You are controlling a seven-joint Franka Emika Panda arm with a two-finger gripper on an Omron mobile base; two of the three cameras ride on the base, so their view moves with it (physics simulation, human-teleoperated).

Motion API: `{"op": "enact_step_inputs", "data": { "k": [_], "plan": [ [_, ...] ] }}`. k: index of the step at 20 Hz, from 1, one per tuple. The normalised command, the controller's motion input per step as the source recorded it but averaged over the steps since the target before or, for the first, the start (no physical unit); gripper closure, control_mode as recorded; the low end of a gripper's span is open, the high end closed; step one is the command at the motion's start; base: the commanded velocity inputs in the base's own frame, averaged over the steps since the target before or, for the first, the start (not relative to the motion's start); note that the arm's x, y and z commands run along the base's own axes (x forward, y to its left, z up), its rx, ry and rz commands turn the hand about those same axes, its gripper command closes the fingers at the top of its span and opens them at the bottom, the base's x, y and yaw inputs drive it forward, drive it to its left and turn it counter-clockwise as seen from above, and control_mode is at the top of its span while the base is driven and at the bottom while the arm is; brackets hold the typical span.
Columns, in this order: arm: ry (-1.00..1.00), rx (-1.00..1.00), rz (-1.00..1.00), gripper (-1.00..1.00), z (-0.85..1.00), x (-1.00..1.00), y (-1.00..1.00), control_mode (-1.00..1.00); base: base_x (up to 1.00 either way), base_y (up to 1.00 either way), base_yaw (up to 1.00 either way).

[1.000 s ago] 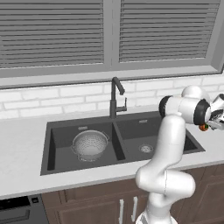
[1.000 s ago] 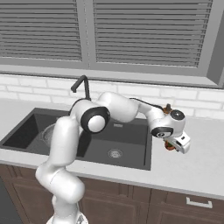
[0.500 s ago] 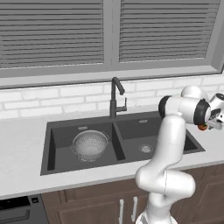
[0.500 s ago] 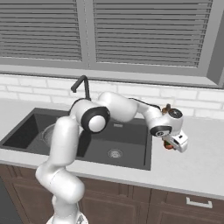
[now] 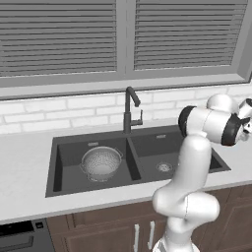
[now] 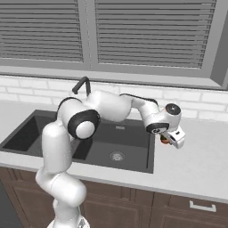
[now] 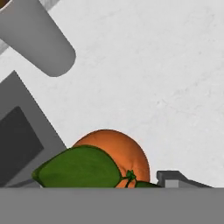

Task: Put the colander in the sink, put the orange in the colander, and turn on the sink faucet and pour water over the colander.

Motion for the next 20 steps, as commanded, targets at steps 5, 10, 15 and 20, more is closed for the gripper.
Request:
{"op": "enact_step_inputs", "data": {
  "k": [5,10,15,20],
  "plan": [
    [-0.19,-0.04,0.02,1.00,0.90,-0.43,0.89,-1.00,0.00,0.00,0.00],
    [-0.12,-0.10,0.06,1.00,0.70,-0.50,1.00,-1.00,0.00,0.00,0.00],
    [-0.02,-0.11,0.04,1.00,0.45,-0.60,1.00,-1.00,0.00,0.00,0.00],
    [0.00,-0.06,0.03,1.00,0.45,-0.46,1.00,-1.00,0.00,0.00,0.00]
  ]
}}
